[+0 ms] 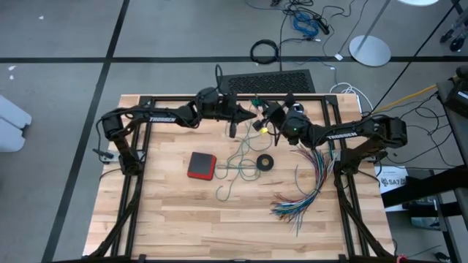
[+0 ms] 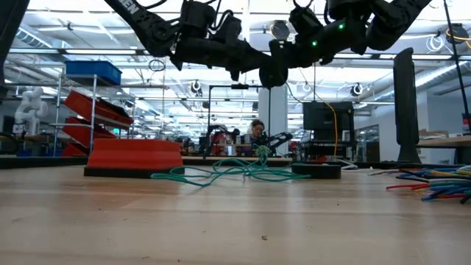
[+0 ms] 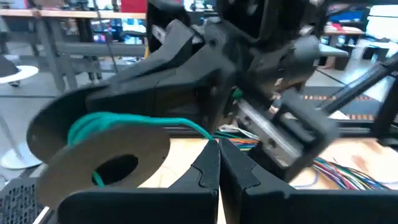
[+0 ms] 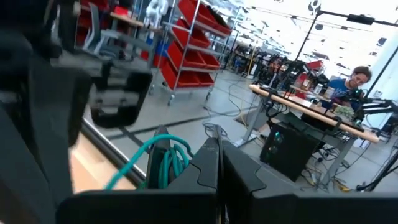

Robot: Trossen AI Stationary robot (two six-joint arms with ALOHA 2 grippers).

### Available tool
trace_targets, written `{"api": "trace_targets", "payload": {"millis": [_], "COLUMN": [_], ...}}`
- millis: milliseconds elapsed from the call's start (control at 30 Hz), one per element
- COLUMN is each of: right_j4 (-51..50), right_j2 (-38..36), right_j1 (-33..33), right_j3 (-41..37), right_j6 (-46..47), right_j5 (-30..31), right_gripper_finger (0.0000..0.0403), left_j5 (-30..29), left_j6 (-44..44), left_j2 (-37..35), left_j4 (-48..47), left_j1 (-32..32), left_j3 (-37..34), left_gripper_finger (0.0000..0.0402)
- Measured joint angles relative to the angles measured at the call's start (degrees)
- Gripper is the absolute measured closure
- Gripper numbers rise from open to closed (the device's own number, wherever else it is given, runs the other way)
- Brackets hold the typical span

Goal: Coiling cords
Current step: Coil the green wire cable on the spool

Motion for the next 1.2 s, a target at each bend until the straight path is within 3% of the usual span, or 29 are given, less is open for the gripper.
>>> {"api": "trace_targets", "payload": {"millis": [300,800,1200], "right_j4": [6.3,12.7,14.0], "right_j2": [0.0,0.0,0.0], "right_j1": [-0.4,-0.7,-0.6], "right_j3": [0.0,0.0,0.0], "right_j6": [2.0,2.4,1.2], "right_j5": [-4.8,-8.9,-11.2], "right_gripper_finger": [0.0403,0.0403,0.0403], "left_j5": [-1.2,-6.6,-7.2], "left_j6": [-4.1,-4.1,-4.1], "left_j2": [2.9,6.9,7.1], "left_j4": [8.2,8.3,9.6], "left_j1": [-1.7,-2.6,-2.7], "left_j3": [0.0,0.0,0.0], "left_gripper_finger": [0.0402,0.0402,0.0402]}}
